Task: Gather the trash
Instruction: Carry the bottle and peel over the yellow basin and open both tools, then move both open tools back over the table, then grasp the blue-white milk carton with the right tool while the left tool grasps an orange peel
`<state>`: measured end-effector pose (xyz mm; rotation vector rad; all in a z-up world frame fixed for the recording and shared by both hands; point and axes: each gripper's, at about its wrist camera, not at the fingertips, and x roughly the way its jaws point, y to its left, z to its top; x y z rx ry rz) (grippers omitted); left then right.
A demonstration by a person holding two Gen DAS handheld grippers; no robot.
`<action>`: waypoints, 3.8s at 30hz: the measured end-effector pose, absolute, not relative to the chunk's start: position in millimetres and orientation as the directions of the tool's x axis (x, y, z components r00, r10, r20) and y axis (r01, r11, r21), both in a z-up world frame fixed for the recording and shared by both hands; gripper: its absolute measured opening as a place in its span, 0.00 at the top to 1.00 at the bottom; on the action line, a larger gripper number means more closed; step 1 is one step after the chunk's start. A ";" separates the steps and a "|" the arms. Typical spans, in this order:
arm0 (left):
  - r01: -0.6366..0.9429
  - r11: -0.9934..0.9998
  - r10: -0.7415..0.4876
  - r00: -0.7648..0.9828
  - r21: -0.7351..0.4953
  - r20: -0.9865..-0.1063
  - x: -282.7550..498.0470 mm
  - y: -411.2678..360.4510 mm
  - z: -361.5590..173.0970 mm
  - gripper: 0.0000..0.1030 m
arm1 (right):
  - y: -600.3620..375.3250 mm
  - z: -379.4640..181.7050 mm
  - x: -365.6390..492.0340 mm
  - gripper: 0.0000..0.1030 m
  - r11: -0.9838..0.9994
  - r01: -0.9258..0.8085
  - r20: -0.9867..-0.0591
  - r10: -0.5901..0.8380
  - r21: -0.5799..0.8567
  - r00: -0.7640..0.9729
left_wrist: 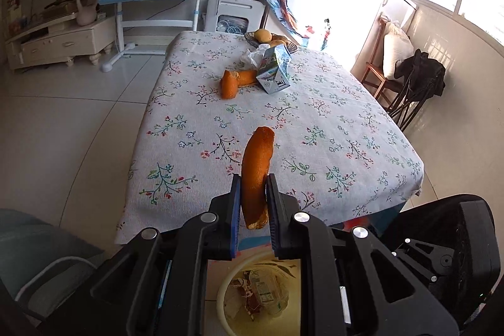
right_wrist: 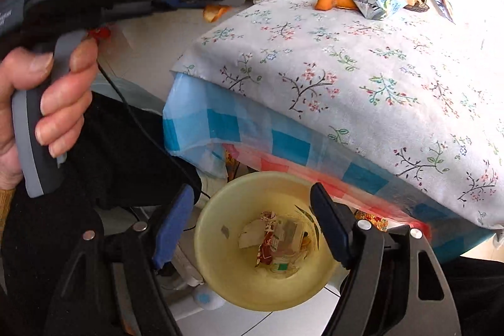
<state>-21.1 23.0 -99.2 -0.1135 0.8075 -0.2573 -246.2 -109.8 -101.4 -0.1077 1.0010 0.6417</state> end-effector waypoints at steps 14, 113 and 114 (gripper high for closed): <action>0.398 0.915 -0.295 0.554 -0.064 -0.778 -58.9 -30.1 -123.3 0.85 | -181.4 -79.8 -222.3 0.23 0.893 -0.238 -0.687 0.446 0.381 0.574; 0.145 0.968 -0.251 0.511 -0.206 -0.822 148.8 12.2 -133.2 0.80 | -176.7 -71.6 -15.9 0.47 0.929 -0.264 -0.863 0.344 0.257 0.370; 0.143 0.966 -0.257 0.499 -0.214 -0.828 145.5 12.5 -136.2 0.79 | -177.6 -71.4 -21.6 0.47 0.929 -0.277 -0.864 0.341 0.247 0.371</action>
